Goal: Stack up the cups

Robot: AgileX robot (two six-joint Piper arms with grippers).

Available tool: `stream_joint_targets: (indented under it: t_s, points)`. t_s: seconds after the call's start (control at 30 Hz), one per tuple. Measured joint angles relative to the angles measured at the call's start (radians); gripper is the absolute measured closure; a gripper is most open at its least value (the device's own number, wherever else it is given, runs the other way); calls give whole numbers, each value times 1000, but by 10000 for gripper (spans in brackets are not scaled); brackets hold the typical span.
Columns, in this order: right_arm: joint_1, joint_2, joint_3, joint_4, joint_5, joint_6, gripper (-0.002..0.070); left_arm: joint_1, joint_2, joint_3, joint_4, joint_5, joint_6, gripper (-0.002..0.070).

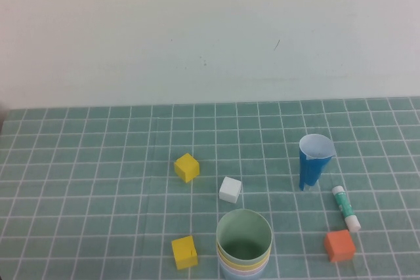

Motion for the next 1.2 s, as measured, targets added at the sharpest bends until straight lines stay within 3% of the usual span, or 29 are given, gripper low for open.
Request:
stream_joint_targets:
  t_s: [1.2]
  points:
    - [30,0,0,24,0,-10,678,0,0,0,0,1,-4,677]
